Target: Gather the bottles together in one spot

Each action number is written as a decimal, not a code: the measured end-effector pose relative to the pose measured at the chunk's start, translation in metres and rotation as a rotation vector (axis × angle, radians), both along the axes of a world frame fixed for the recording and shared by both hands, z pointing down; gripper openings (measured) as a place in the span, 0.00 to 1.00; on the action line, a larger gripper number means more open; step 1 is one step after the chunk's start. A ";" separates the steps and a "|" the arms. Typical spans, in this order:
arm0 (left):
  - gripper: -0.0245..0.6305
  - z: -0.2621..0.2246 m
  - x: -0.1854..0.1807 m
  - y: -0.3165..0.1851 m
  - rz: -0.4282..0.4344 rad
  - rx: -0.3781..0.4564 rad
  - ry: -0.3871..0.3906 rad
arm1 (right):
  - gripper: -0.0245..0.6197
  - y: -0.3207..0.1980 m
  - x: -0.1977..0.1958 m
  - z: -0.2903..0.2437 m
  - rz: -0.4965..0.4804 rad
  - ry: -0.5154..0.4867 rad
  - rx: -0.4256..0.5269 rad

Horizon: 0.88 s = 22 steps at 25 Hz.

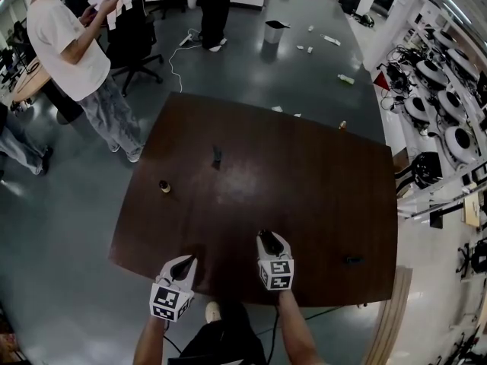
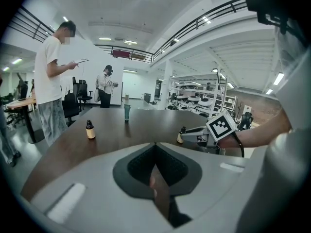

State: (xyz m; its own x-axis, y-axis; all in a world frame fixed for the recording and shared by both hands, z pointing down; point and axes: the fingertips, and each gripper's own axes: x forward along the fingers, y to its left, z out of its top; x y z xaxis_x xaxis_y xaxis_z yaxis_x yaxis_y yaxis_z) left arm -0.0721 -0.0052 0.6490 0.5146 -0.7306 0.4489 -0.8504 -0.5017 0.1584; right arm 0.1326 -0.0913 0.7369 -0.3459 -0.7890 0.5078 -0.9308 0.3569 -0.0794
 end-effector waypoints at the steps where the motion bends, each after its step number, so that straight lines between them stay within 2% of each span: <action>1: 0.04 0.001 -0.001 0.000 -0.003 -0.003 0.001 | 0.25 0.001 0.000 0.001 -0.001 0.002 -0.001; 14: 0.04 0.003 -0.001 0.002 -0.008 -0.012 0.015 | 0.24 0.009 -0.004 -0.005 -0.021 -0.004 0.024; 22: 0.04 -0.002 -0.010 0.006 -0.030 -0.006 0.027 | 0.24 0.028 -0.042 -0.019 -0.126 0.007 0.041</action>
